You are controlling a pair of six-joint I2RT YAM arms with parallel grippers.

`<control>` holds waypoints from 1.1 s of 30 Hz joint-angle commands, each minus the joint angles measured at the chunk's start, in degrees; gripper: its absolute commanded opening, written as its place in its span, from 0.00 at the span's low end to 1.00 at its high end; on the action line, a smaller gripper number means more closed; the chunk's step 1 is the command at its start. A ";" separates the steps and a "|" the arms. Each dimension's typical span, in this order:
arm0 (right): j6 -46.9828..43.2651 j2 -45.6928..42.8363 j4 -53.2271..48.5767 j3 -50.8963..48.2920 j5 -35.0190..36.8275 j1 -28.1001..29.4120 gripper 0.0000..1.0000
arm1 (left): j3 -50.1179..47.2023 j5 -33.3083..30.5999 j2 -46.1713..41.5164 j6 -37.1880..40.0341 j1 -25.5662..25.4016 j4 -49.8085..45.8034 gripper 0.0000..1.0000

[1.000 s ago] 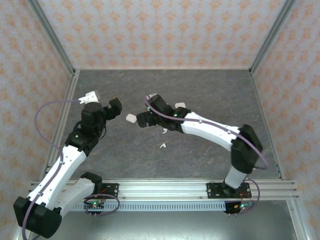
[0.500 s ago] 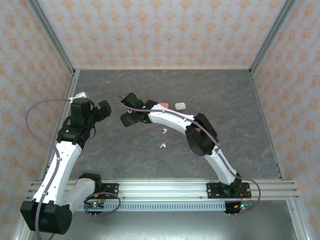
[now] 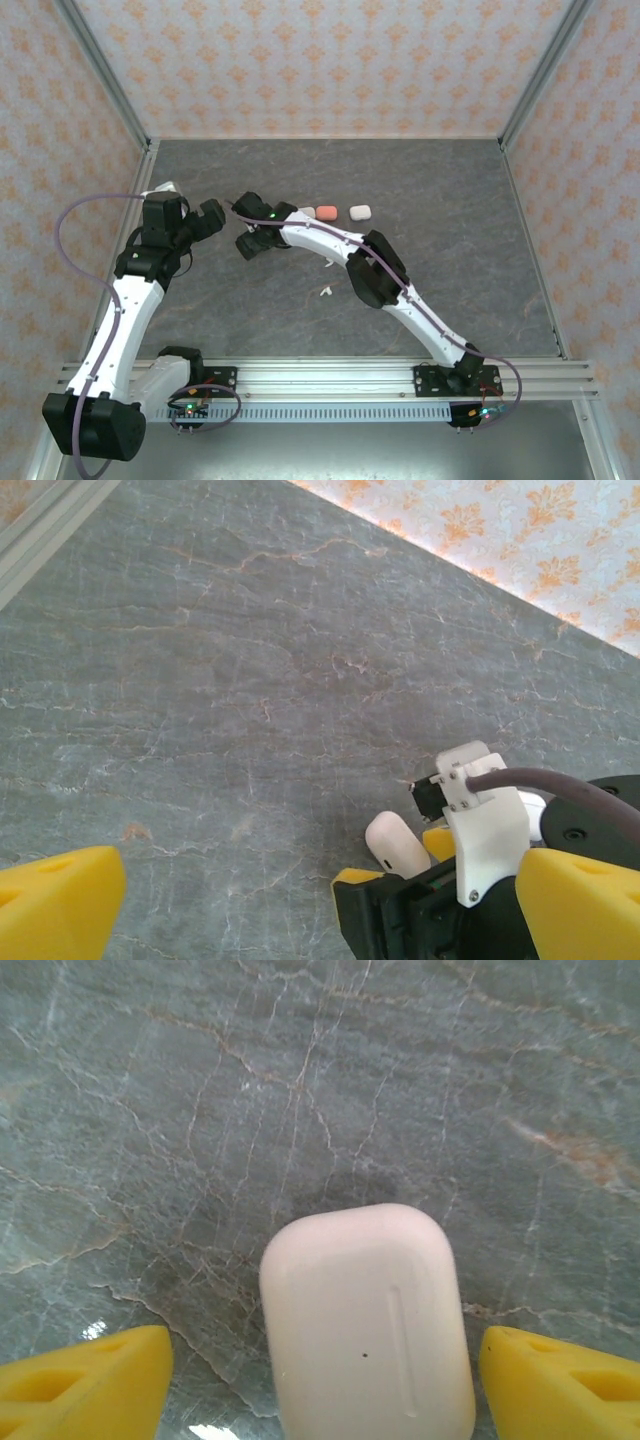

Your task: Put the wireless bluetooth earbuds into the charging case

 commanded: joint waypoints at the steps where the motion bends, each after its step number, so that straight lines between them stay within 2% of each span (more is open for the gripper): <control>1: 0.09 1.08 -2.67 2.00 0.07 0.10 0.79 | 1.93 0.28 0.67 1.09 0.51 -1.86 1.00; 10: 0.76 2.16 -4.21 1.70 0.79 0.10 0.64 | 3.80 0.67 1.93 4.10 0.64 -2.90 1.00; 15: 0.65 2.18 -5.96 1.69 2.38 0.05 0.51 | 3.35 0.78 1.58 4.51 0.64 -3.02 1.00; 21: 0.15 -1.87 -4.68 -1.20 4.97 0.01 0.37 | 3.64 1.57 1.49 4.67 0.70 -3.02 1.00; 26: -0.19 -7.74 -1.92 -6.00 6.21 -0.50 0.34 | 5.06 3.16 1.25 5.44 0.76 -3.65 1.00; 29: -0.08 -11.88 0.81 -10.70 6.01 -1.20 0.34 | 6.14 7.33 0.98 6.07 0.75 -3.27 1.00; 33: -0.24 -17.24 4.07 -16.24 6.59 -2.38 0.33 | 6.81 17.91 0.20 5.45 0.74 0.37 0.97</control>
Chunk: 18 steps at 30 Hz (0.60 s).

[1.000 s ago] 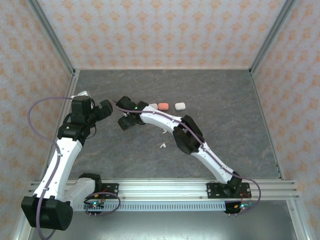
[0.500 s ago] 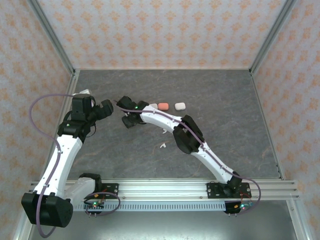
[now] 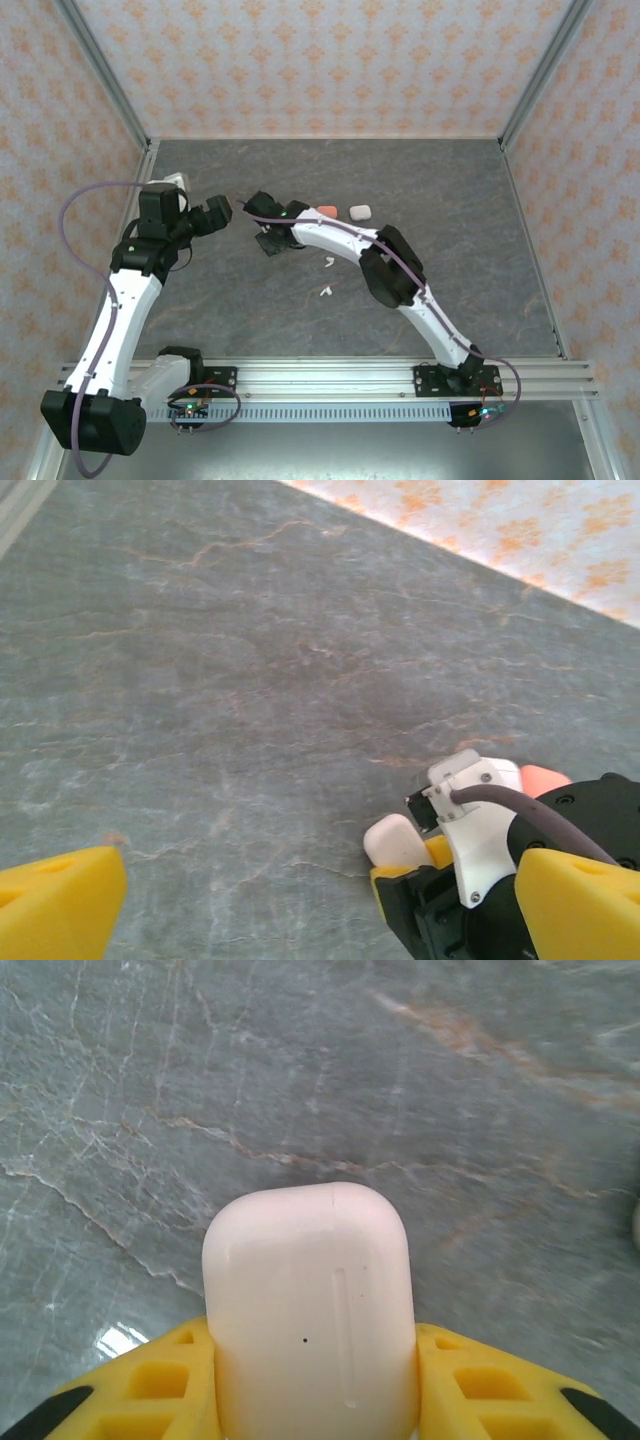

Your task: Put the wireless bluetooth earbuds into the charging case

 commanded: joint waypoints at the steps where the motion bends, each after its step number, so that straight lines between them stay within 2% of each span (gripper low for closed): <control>1: -0.80 -7.62 4.45 -3.17 3.18 -1.07 0.33 | 1.98 10.79 -1.54 -0.08 0.51 3.61 0.97; 4: -2.59 -12.77 7.71 -7.65 4.87 -1.08 0.33 | 2.69 15.35 -1.60 -1.90 0.49 5.49 0.96; 8: -5.78 -20.64 11.44 -14.40 6.47 -1.36 0.33 | 4.45 17.86 -1.09 -2.35 0.57 4.36 0.93; 11: -7.98 -27.44 13.96 -20.33 6.54 -1.99 0.33 | 5.36 21.78 -0.79 -2.19 0.57 4.58 0.85; 18: -16.48 -41.99 16.35 -29.65 4.58 -2.30 0.33 | 7.88 36.37 2.56 -3.62 0.42 9.44 0.70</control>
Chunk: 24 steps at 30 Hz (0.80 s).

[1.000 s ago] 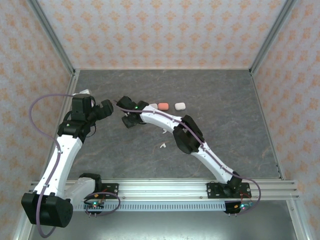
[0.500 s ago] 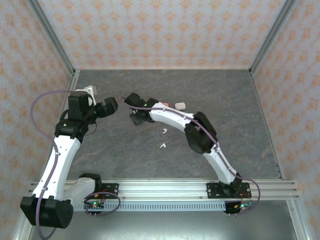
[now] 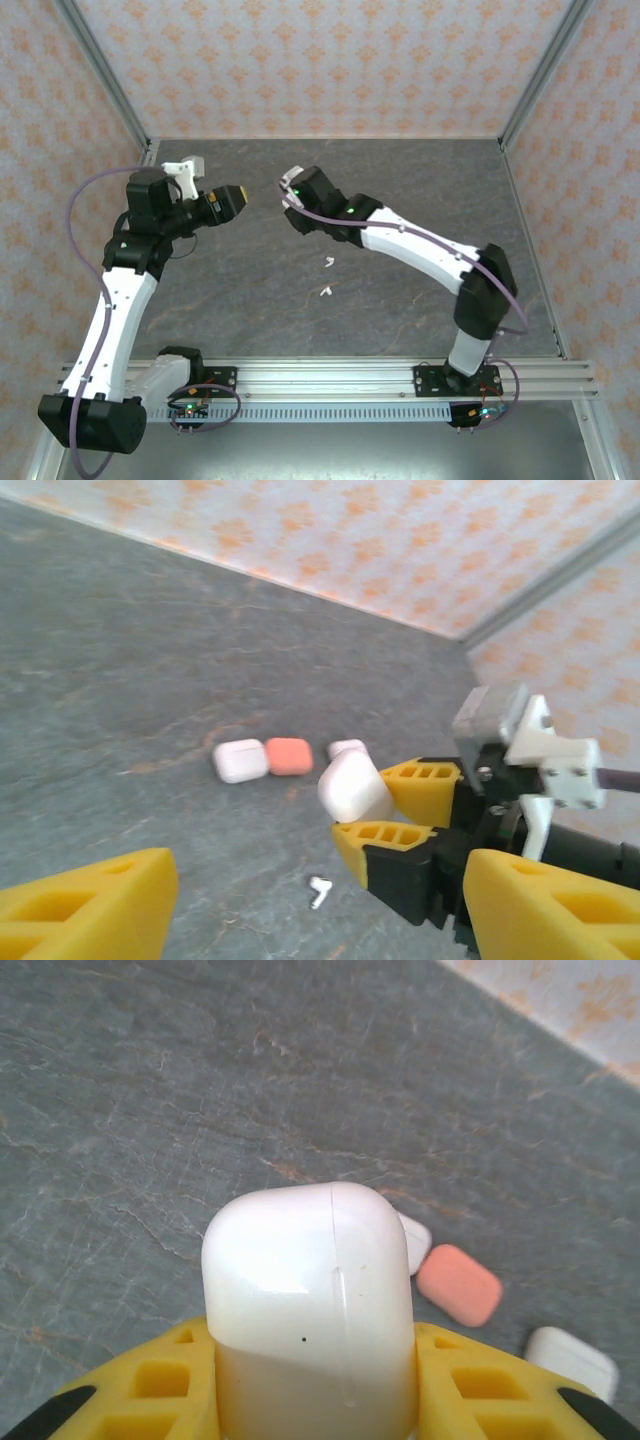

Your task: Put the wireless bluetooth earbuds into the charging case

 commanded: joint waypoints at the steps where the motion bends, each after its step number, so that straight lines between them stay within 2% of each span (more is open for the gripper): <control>1: -6.88 -6.81 3.22 -2.75 -0.59 -0.05 0.33 | 2.69 10.28 2.10 -1.09 0.36 4.82 0.68; 7: -18.73 -14.37 2.06 -4.69 0.16 1.14 0.33 | 5.00 17.93 6.67 -1.24 -1.61 7.12 0.68; 14: -30.46 -17.85 1.16 -5.02 -1.31 2.40 0.32 | 8.50 23.27 14.48 -1.76 -7.45 7.81 0.70; 18: -32.60 -18.34 2.02 -5.01 -2.53 2.49 0.32 | 10.12 26.66 17.44 -2.19 -9.58 8.83 0.70; 24: -33.03 -18.33 3.94 -5.49 -3.62 2.43 0.31 | 11.11 28.04 18.85 -1.53 -11.70 9.23 0.70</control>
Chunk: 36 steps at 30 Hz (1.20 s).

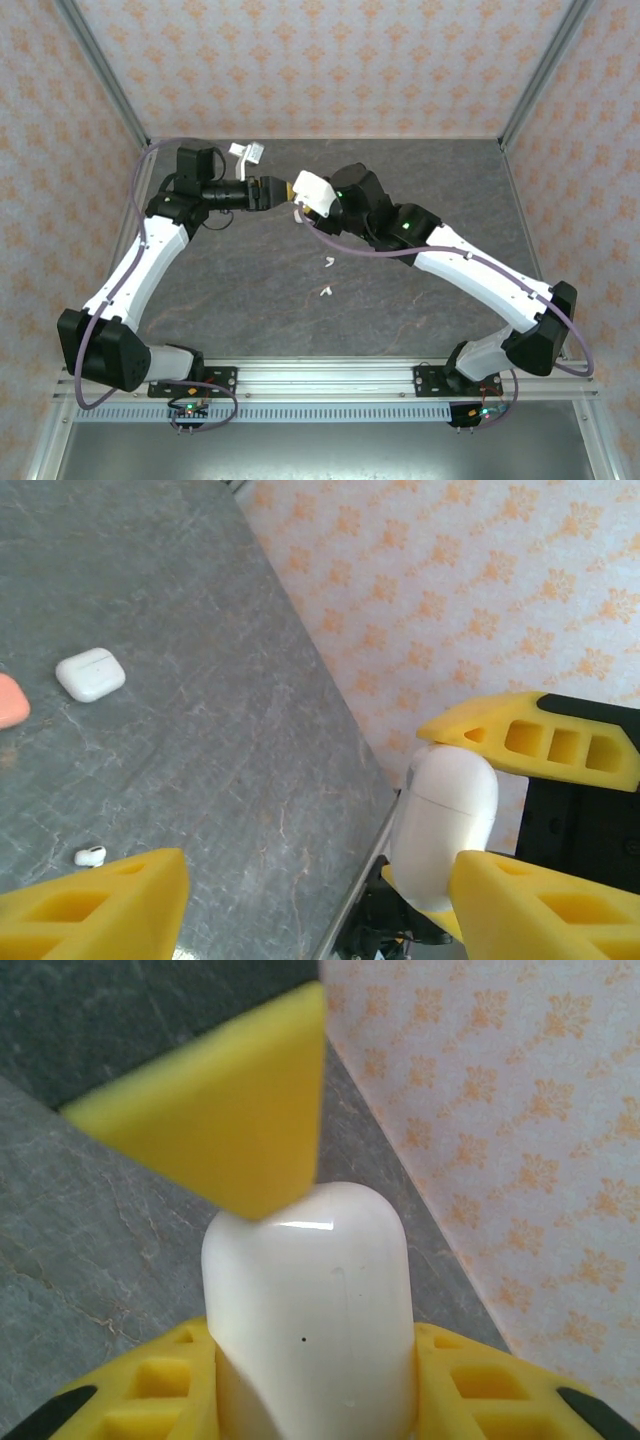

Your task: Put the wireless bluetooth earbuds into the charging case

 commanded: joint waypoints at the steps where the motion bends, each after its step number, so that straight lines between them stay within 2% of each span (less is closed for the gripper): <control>1: -1.83 -1.13 3.23 -0.47 -2.44 0.74 0.30 | 2.47 3.80 0.16 0.25 -1.92 2.51 0.69; 10: 2.40 -1.01 4.06 -0.40 -6.28 -0.45 0.29 | 2.58 4.05 -0.24 0.50 -2.99 2.83 0.62; 27: 8.45 -1.39 5.61 -3.15 -5.24 -2.24 0.29 | 2.23 5.14 -2.69 2.74 -3.26 1.40 0.16; 30: 9.92 -1.73 5.61 -3.38 -6.12 -2.81 0.37 | 2.11 4.10 -3.08 3.33 -3.26 1.28 0.13; 33: 11.66 -2.71 5.32 -3.61 -7.67 -3.20 0.53 | 1.57 0.83 -4.29 4.91 -3.32 1.42 0.10; 36: 14.20 -4.85 5.47 -4.90 -9.44 -3.51 0.69 | -0.93 -3.78 -6.88 5.99 -4.03 5.50 0.05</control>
